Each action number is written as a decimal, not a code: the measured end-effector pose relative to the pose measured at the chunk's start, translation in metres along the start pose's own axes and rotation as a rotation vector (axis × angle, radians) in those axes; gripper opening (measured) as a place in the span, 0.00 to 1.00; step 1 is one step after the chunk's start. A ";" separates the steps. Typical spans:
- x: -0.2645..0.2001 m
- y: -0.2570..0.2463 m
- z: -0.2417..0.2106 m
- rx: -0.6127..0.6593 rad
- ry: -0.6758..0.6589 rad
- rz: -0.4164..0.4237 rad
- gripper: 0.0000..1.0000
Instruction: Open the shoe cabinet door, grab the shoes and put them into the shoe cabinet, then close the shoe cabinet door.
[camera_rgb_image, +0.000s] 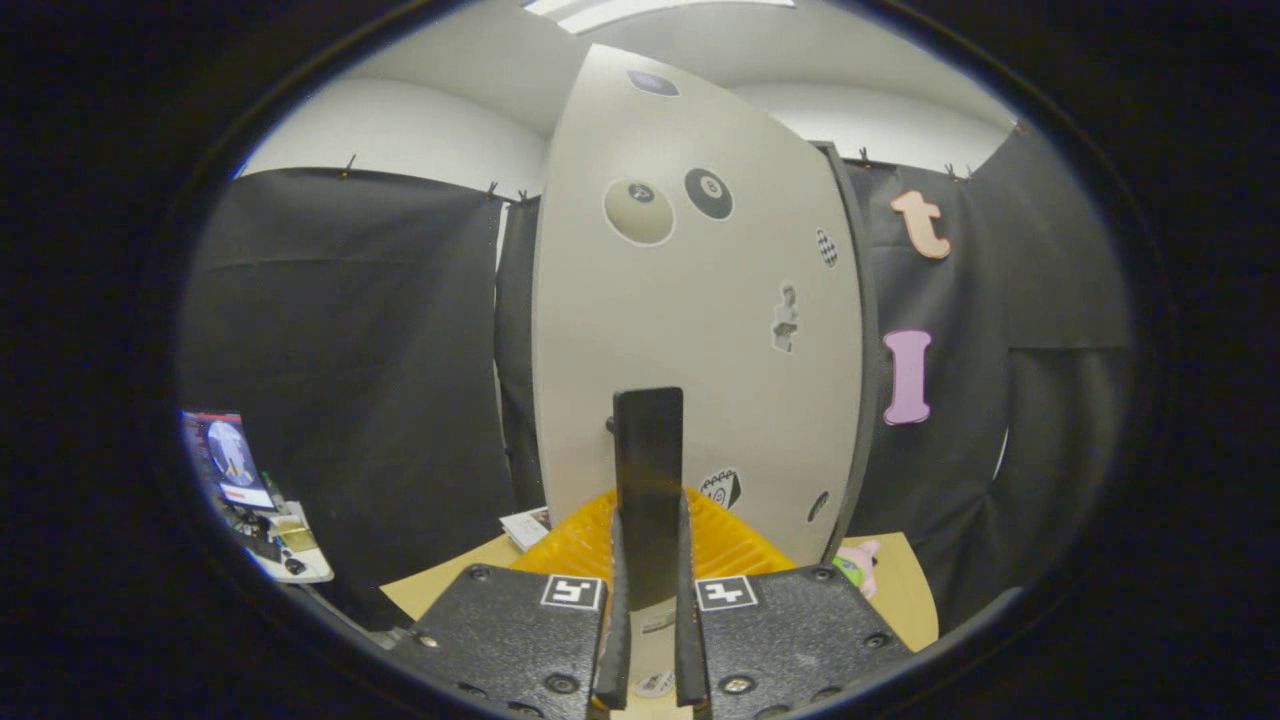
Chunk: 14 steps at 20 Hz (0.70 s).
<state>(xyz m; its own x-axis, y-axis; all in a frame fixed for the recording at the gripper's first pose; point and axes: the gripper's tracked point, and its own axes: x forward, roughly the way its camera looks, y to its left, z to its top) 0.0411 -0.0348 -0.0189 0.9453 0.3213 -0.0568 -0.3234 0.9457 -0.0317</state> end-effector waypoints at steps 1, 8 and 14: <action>-0.008 -0.004 0.000 -0.003 -0.003 -0.007 0.21; -0.051 -0.054 -0.002 -0.050 -0.038 -0.106 0.18; -0.088 -0.126 -0.001 -0.098 -0.064 -0.319 0.04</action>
<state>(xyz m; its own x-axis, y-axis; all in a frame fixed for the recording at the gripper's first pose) -0.0011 -0.1822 -0.0108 0.9993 0.0152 0.0337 -0.0105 0.9909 -0.1340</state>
